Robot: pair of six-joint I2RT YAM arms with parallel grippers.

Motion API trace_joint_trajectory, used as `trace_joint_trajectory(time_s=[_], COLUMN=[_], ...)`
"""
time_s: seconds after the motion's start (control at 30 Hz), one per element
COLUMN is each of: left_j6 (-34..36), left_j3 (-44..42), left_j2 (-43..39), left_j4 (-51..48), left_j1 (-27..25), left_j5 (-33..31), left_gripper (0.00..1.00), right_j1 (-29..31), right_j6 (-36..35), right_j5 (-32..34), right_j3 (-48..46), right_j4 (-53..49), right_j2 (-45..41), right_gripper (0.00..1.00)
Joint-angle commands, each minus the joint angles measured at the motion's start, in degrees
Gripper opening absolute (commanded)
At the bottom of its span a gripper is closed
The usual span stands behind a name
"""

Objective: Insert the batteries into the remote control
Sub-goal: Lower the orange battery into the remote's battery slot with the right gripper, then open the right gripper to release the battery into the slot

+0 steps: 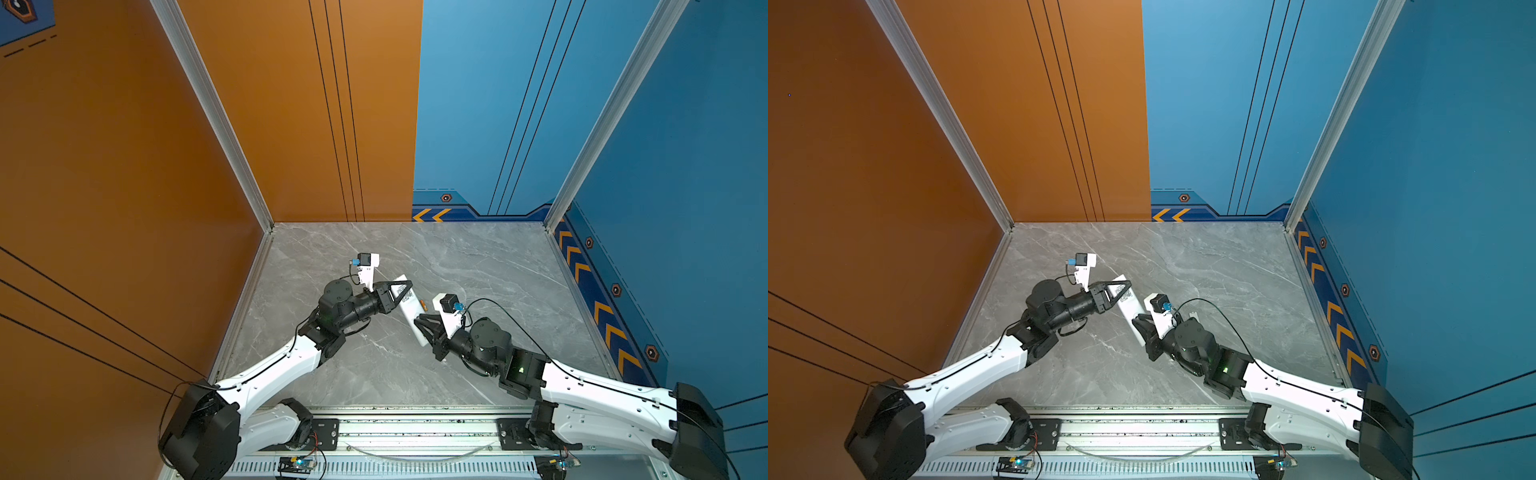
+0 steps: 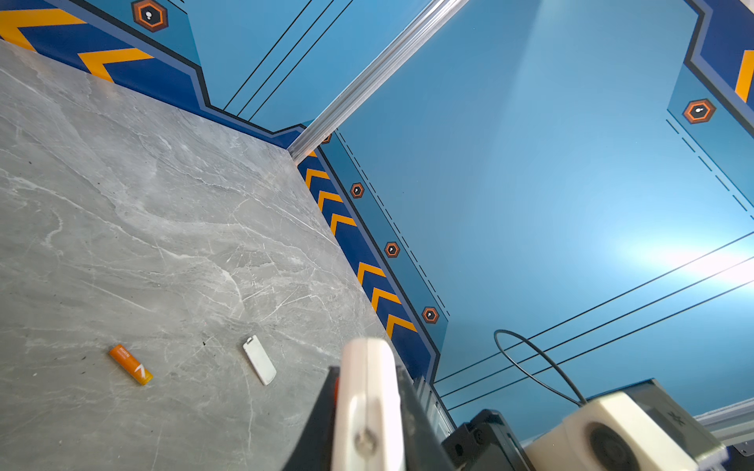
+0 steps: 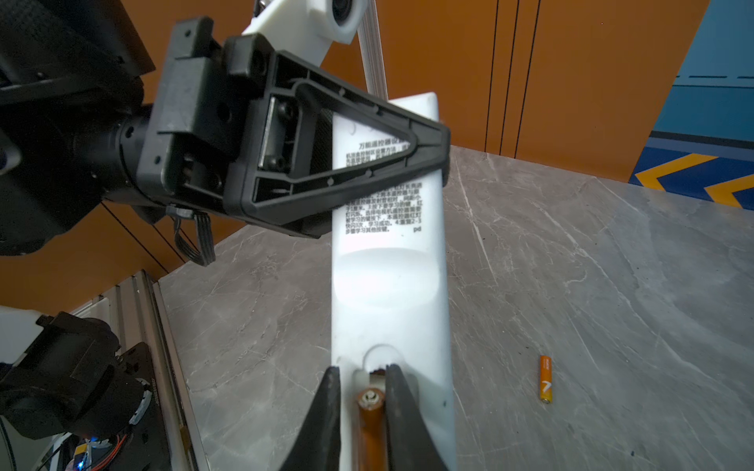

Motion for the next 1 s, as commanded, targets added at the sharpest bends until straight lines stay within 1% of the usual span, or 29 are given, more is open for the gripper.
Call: trace_joint_trajectory(time_s=[0.0,0.27,0.6,0.77,0.87,0.97], left_j6=[-0.19,-0.1,-0.1,-0.17,-0.32,-0.58], left_j3=[1.88,1.61,2.31,3.03,3.47,3.89], left_j2=[0.1,-0.23,1.25,2.14,2.58,2.96], left_j4=[3.77,3.77,3.77,3.79,3.77,3.76], left_j1=[-0.82,-0.84,-0.82,-0.65,-0.41,0.17], left_j5=[2.1,2.97,6.16,8.33,9.68,11.55], left_gripper=[0.0,0.0,0.0,0.0,0.0,0.0], right_j1=[0.26,0.26,0.26,0.28,0.29,0.12], right_j6=[-1.05,-2.15,-4.52,-6.05,-8.01,-12.45], right_j5=[1.14,0.97,0.82,2.76,3.36,3.81], right_j3=[0.15,1.16,3.79,4.38,5.0,7.56], right_j4=[-1.36,-3.0,-7.0,-9.39,-11.81,-17.8], right_j2=[-1.15,-2.45,-5.33,-8.97,-12.05,-14.72], right_gripper=[0.23,0.28,0.29,0.28,0.29,0.31])
